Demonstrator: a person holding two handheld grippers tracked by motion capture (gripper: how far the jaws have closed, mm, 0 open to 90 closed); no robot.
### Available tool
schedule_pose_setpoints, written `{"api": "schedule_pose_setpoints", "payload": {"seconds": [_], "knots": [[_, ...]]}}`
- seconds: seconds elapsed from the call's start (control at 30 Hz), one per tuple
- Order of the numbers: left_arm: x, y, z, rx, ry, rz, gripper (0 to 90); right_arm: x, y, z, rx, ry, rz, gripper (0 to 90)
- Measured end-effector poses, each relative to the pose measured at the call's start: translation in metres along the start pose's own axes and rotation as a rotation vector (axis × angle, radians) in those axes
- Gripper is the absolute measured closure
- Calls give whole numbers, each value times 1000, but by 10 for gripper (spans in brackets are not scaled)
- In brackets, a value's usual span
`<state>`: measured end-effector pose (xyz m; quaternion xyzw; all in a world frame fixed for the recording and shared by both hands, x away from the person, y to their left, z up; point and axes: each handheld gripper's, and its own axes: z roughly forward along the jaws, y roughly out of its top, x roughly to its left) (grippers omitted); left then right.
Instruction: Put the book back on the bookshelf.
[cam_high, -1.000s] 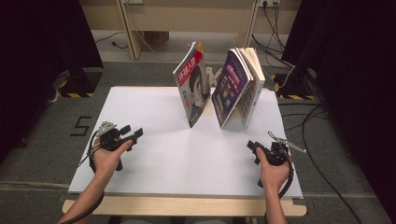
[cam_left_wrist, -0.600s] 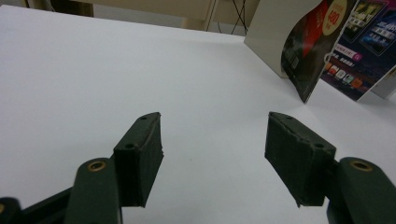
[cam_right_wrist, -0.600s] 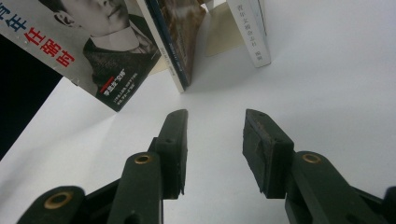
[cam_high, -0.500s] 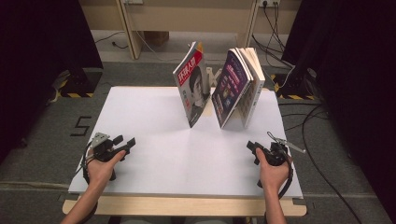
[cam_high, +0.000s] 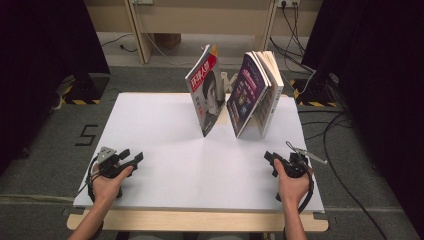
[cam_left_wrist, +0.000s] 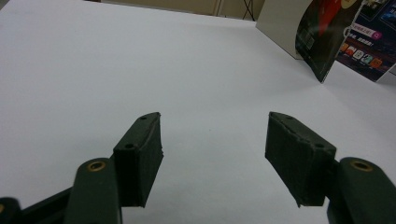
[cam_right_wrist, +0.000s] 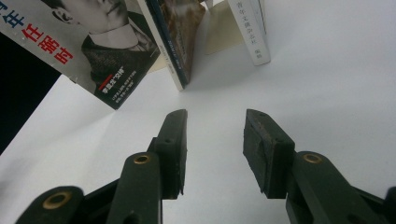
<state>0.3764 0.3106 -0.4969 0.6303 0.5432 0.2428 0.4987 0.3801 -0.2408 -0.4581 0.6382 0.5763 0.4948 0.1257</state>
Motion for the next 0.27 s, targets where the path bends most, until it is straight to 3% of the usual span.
{"api": "schedule_pose_setpoints", "payload": {"seconds": [0.27], "knots": [[0,-2,1,2,0,6,357,0,0,-1,3,-1,3,597]]}}
